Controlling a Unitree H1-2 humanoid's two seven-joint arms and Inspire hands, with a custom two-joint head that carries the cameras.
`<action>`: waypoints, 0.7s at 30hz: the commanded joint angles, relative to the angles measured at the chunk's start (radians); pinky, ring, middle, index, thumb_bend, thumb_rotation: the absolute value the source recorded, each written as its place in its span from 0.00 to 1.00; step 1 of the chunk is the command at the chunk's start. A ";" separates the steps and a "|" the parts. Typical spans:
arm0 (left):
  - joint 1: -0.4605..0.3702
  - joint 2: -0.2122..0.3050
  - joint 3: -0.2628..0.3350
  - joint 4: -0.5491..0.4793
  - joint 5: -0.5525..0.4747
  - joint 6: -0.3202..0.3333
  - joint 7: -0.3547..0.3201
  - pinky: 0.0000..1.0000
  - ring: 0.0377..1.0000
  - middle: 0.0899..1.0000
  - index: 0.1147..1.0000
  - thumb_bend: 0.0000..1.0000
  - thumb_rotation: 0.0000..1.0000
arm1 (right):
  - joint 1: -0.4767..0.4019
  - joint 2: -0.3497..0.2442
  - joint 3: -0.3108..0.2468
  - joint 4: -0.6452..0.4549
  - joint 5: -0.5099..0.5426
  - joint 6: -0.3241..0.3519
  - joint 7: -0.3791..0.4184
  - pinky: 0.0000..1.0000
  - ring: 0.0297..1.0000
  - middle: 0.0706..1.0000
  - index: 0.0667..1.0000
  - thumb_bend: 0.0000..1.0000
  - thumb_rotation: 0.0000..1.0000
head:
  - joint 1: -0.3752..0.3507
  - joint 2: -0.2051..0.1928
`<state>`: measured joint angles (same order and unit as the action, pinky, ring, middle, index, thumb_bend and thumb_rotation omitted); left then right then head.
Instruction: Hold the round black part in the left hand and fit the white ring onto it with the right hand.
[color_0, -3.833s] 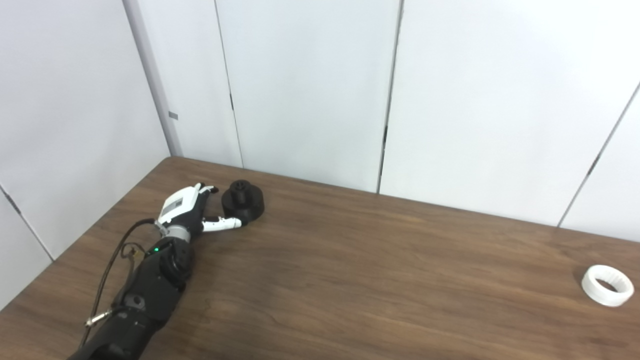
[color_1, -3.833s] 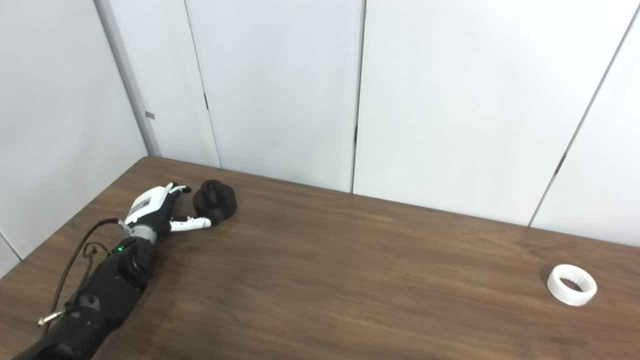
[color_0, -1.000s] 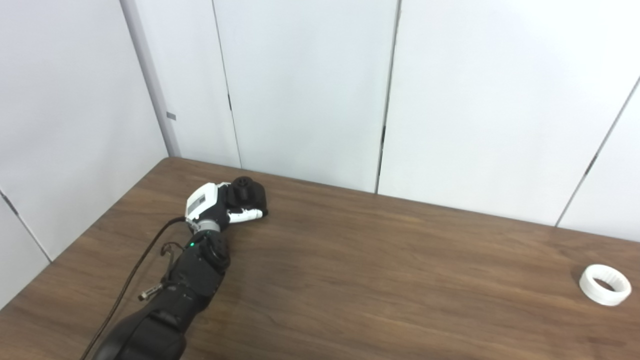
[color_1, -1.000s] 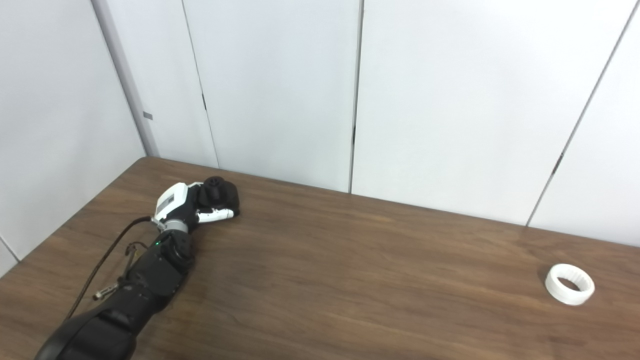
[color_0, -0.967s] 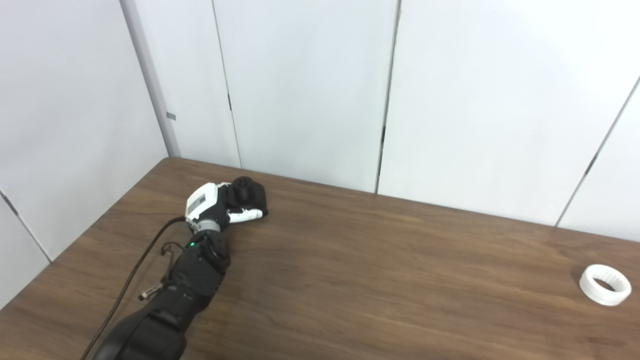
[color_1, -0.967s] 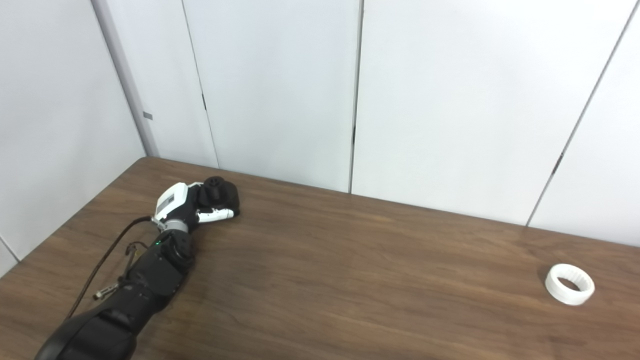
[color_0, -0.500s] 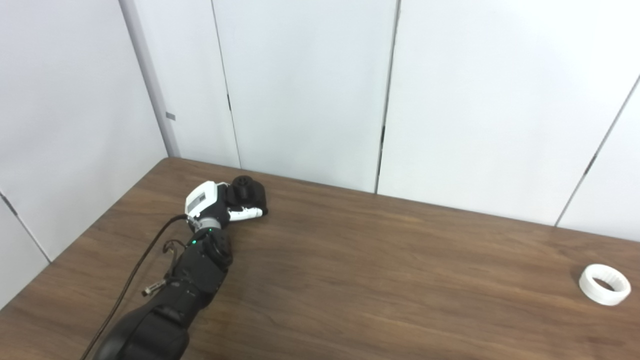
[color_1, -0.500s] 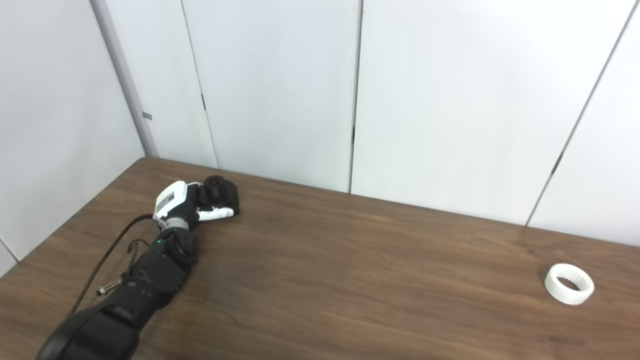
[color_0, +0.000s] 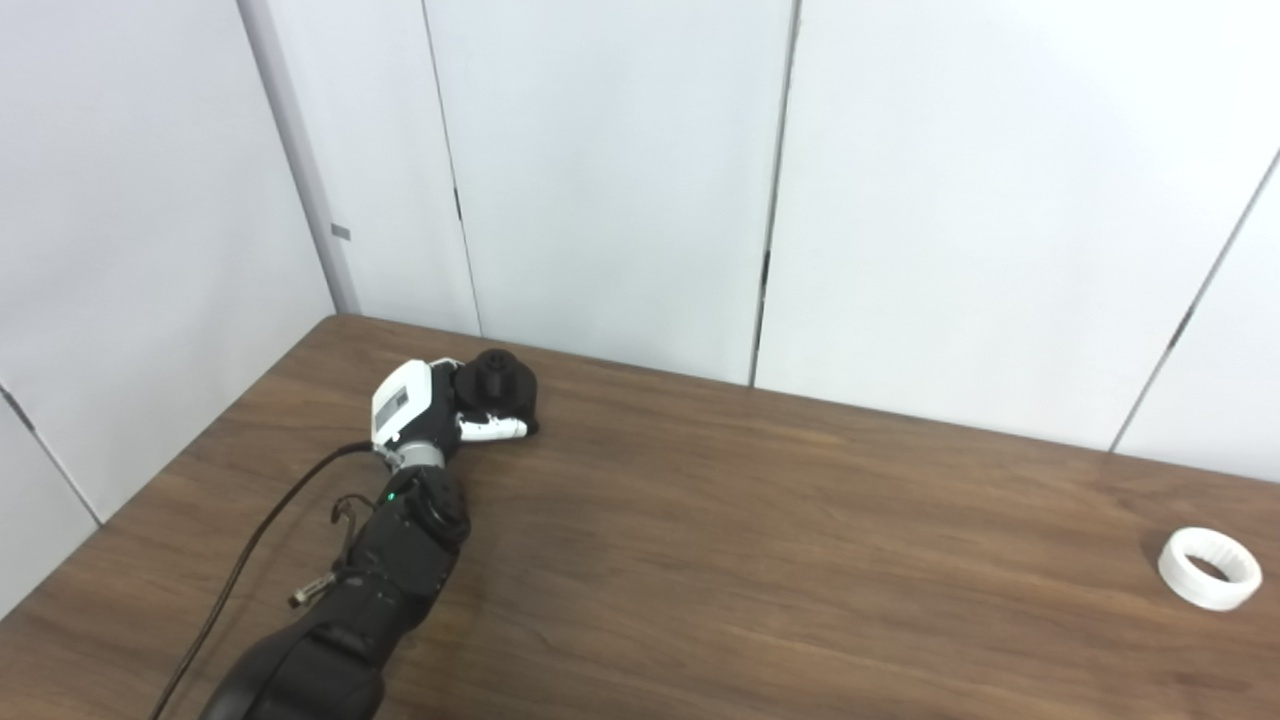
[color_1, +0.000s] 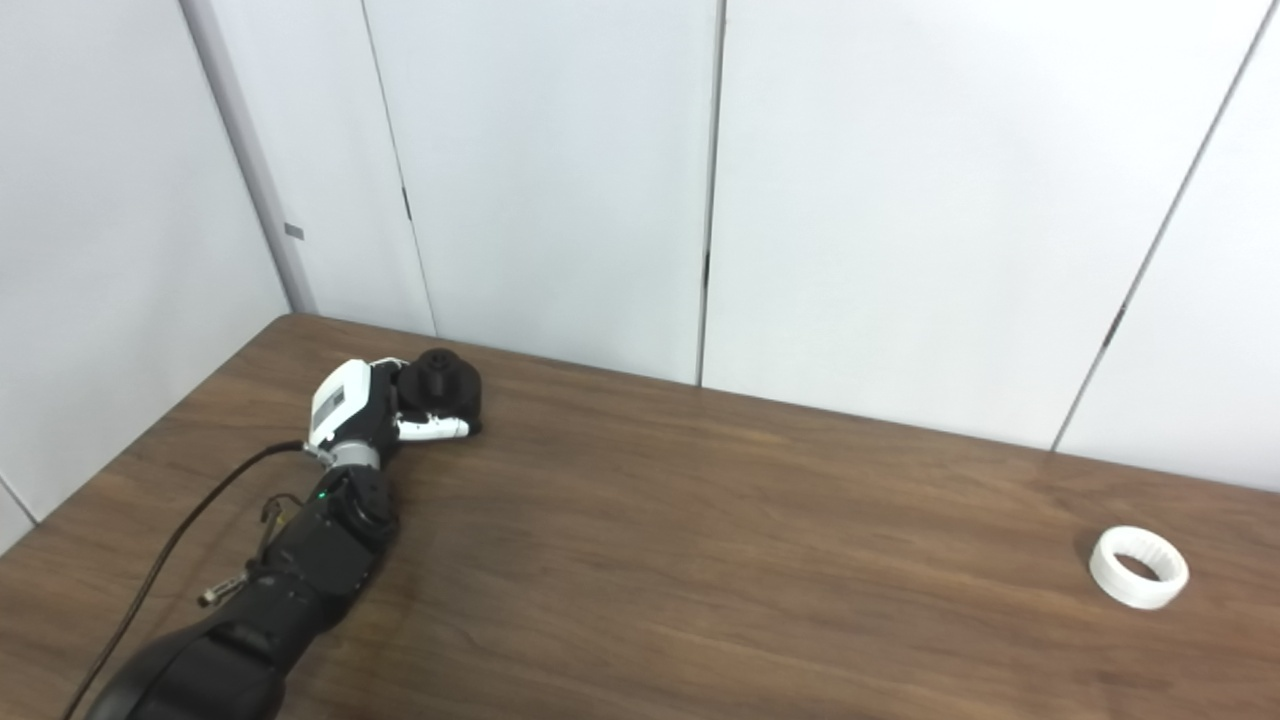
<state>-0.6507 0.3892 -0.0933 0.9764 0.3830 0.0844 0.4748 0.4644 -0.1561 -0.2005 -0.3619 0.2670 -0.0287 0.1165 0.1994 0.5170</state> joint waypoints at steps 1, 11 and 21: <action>-0.032 0.001 -0.003 -0.003 0.000 -0.019 0.006 0.83 0.83 0.73 0.42 0.52 0.05 | -0.001 -0.006 -0.002 -0.026 0.005 -0.016 0.003 1.00 1.00 1.00 1.00 0.71 1.00 | -0.001 0.002; -0.011 0.015 -0.002 -0.058 0.000 -0.048 0.000 0.77 0.79 0.72 0.42 0.52 0.05 | -0.004 -0.004 0.007 -0.031 -0.012 -0.017 0.004 1.00 1.00 1.00 1.00 0.69 1.00 | -0.024 0.011; 0.105 0.010 0.014 -0.379 0.011 0.028 -0.080 0.86 0.86 0.74 0.42 0.52 0.05 | -0.019 -0.006 0.031 -0.016 -0.023 -0.036 0.012 1.00 1.00 1.00 1.00 0.77 1.00 | -0.057 0.027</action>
<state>-0.5099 0.3844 -0.0904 0.6485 0.3839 0.1100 0.3976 0.4584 -0.1555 -0.1743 -0.3645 0.2479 -0.0320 0.1135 0.1442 0.5399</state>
